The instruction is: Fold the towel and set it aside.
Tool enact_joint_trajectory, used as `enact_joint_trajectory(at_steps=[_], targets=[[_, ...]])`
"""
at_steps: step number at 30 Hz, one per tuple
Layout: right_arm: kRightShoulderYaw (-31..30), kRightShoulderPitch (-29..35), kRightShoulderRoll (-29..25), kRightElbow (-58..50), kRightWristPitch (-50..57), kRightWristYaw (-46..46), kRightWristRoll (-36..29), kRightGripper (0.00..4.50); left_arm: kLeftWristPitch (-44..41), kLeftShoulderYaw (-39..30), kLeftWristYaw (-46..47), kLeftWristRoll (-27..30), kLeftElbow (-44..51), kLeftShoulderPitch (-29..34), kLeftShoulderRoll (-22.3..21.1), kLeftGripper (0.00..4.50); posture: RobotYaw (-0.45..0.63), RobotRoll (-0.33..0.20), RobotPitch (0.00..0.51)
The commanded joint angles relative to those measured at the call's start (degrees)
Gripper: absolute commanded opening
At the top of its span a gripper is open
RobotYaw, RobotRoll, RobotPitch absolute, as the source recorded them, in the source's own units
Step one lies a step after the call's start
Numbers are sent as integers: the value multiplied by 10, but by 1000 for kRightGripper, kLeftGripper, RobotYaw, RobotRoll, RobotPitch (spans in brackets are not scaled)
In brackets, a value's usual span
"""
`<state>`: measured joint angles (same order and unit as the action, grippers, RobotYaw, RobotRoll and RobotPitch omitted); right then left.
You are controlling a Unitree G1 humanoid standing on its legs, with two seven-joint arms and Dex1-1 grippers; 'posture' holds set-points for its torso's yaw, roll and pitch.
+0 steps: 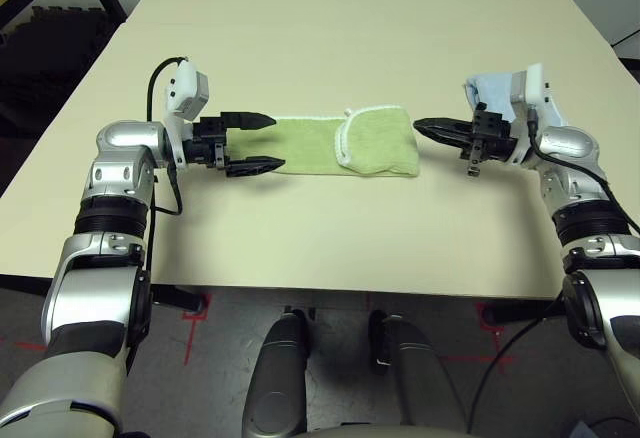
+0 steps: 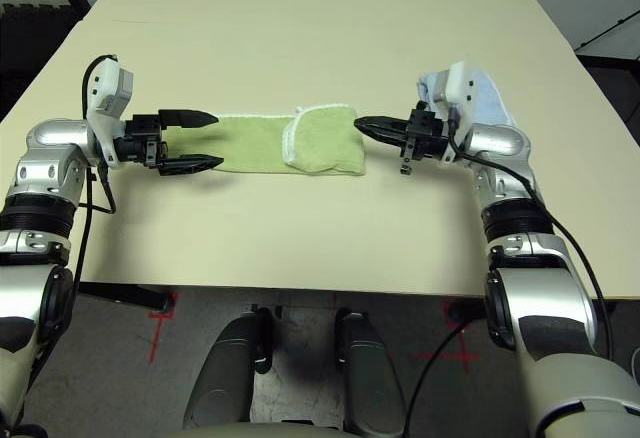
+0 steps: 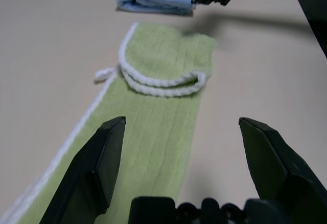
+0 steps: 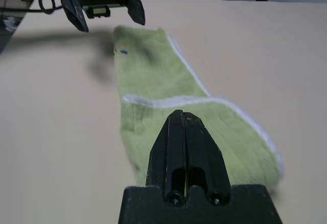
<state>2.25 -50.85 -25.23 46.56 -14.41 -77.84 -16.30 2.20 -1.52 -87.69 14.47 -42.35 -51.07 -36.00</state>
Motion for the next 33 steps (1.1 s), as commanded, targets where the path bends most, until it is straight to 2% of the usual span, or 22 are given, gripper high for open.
enact_joint_trajectory(at_steps=[1,7,14,20,24,27,33], targets=[[-15,-20,17,28,-3,5,19,20,18,-1,-12,8,2,4,8,4500,104,0,190],[-65,-61,45,132,-37,76,111,20,29,0,-23,9,6,10,8,4500,135,0,197],[-81,-57,62,207,-38,117,159,20,12,1,-24,16,35,19,2,4500,154,0,197],[-47,-41,59,212,-45,113,133,20,8,2,-22,15,39,17,2,4500,142,0,199],[20,-64,65,177,-14,69,53,20,13,2,-19,13,32,13,6,4500,131,0,196],[45,-81,66,164,15,82,29,20,13,3,-18,13,29,11,9,4500,123,0,193],[20,-99,91,184,34,222,87,20,13,5,-14,11,25,5,15,4500,121,0,188]])
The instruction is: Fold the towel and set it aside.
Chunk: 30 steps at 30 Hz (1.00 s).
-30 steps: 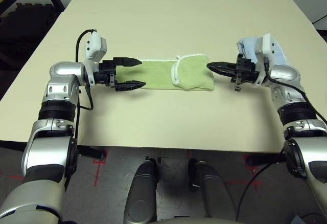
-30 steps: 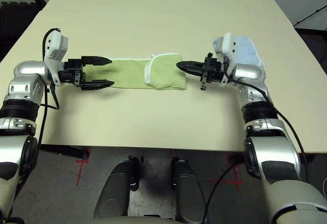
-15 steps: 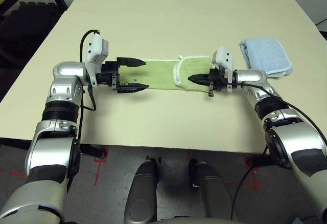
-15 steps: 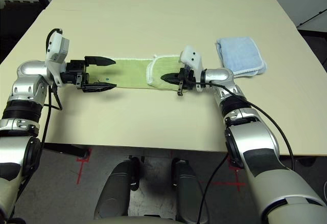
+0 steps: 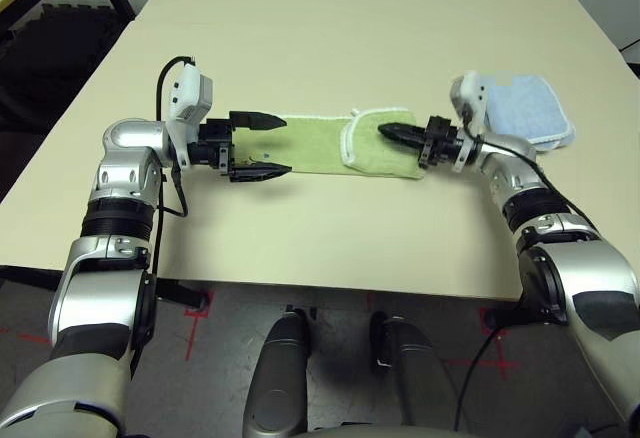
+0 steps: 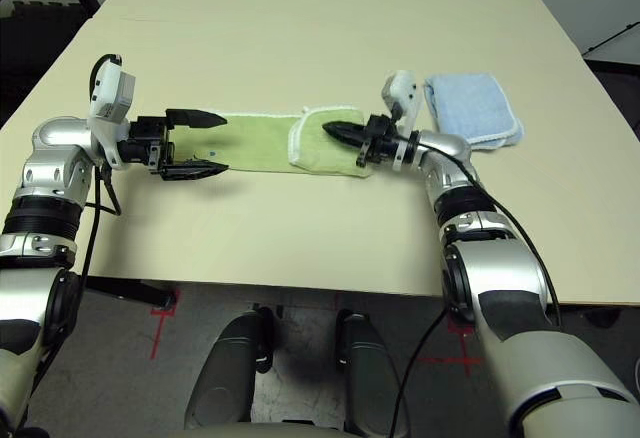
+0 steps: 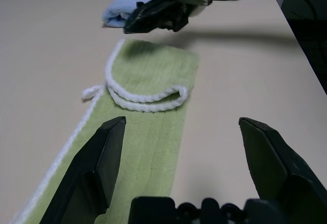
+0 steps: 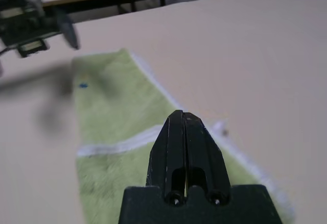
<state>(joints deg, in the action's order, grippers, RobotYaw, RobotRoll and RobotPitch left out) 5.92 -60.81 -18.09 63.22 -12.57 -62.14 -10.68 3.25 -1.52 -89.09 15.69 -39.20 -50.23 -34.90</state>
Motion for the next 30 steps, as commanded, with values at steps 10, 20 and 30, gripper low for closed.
enact_joint_trajectory(at_steps=[10,20,30], targets=[[-36,38,58,79,39,214,89,20,-11,6,3,1,9,2,-4,4500,156,0,185],[18,33,27,-4,-16,98,14,20,-6,4,6,-1,-2,1,-9,4500,125,0,169],[23,118,-96,-229,14,-92,-64,20,19,0,30,-7,-40,-7,3,4500,74,0,156]])
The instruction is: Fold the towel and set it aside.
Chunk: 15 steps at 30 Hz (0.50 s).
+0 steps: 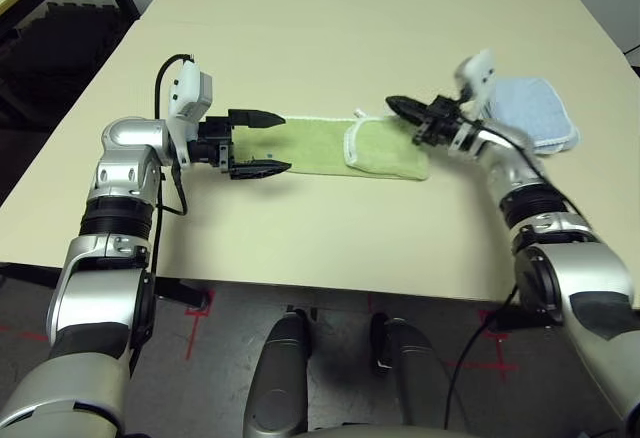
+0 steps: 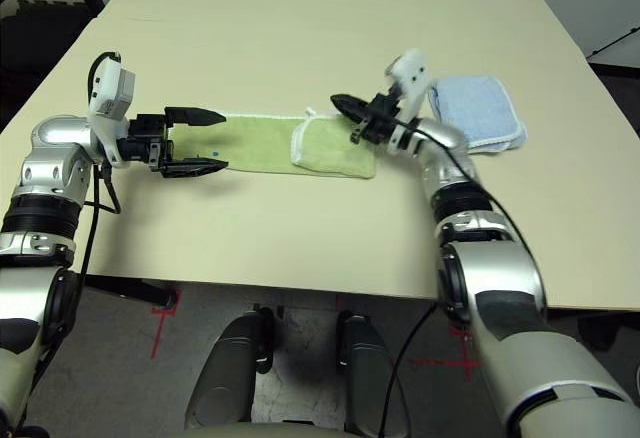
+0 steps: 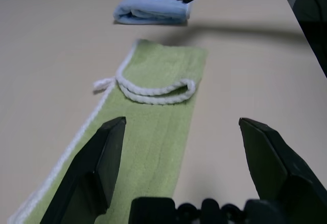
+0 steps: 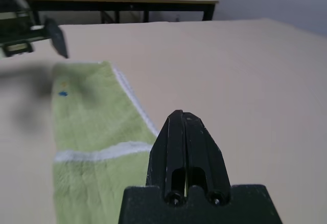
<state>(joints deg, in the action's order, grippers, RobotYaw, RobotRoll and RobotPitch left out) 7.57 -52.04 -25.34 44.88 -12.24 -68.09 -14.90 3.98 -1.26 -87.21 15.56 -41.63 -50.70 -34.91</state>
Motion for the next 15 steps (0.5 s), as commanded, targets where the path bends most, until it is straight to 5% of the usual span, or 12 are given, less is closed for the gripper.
enact_joint_trajectory(at_steps=[1,6,15], targets=[[7,45,-36,-65,15,-45,-29,20,13,-4,18,-7,-21,-3,3,4500,70,0,155],[2,110,-90,-91,-3,-94,-36,20,19,-6,41,-7,-32,-4,5,4500,63,0,153],[-1,154,-104,-65,-28,-115,-34,20,-1,-10,52,2,-21,6,2,4500,78,0,157]])
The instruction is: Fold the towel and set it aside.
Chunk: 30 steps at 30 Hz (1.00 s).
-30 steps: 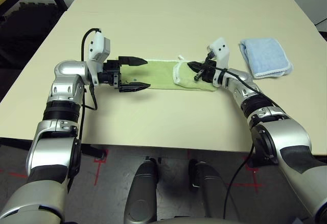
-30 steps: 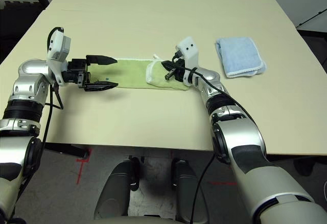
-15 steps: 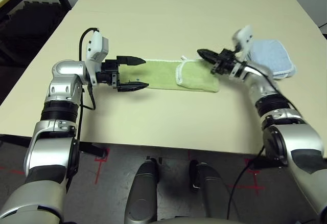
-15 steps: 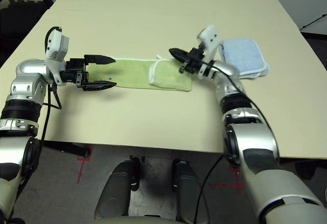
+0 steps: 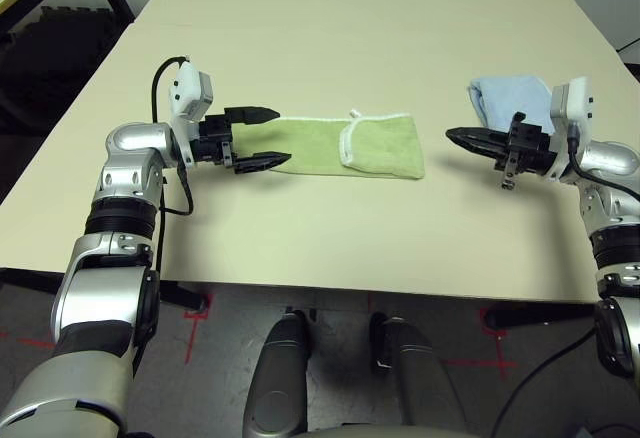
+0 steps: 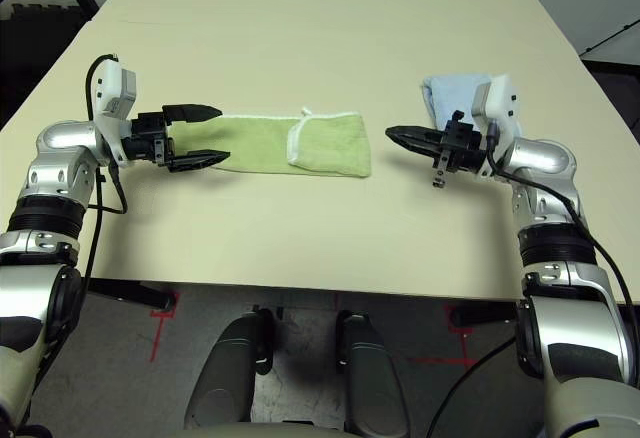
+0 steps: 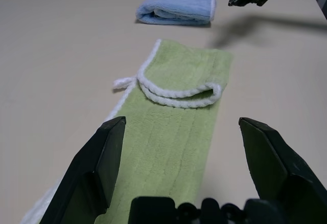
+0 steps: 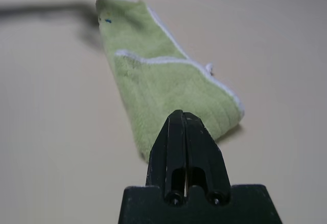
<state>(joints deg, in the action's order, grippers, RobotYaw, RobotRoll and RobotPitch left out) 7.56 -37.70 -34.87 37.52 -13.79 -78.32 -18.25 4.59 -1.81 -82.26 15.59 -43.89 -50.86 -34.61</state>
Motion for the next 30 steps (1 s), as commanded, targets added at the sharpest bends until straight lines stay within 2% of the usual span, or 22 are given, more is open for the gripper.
enact_joint_trajectory(at_steps=[1,11,14,20,23,24,27,30], targets=[[1,10,-9,11,-13,-16,-4,20,-9,-6,3,2,2,6,-2,4500,79,0,158],[15,18,-14,-14,22,-41,-48,20,-20,-16,14,5,3,17,-10,4500,88,0,161],[11,24,-14,-32,32,-42,-53,721,-37,-28,36,11,10,19,-15,4500,93,0,160],[4,28,-14,-37,22,-51,-47,2918,-115,-56,77,27,63,22,-45,4500,108,0,157],[-5,27,-15,-27,-2,-60,-34,4062,-205,-69,97,35,108,25,-85,4500,120,0,156],[-7,25,-15,-22,-7,-62,-31,4425,-259,-71,106,40,123,23,-101,4500,124,0,155],[-8,19,-13,-9,-13,-62,-26,4472,-454,-66,126,63,158,22,-149,4500,142,0,154],[-11,11,-8,1,-18,-62,-22,4472,-597,-71,156,87,179,32,-167,4500,150,0,153]])
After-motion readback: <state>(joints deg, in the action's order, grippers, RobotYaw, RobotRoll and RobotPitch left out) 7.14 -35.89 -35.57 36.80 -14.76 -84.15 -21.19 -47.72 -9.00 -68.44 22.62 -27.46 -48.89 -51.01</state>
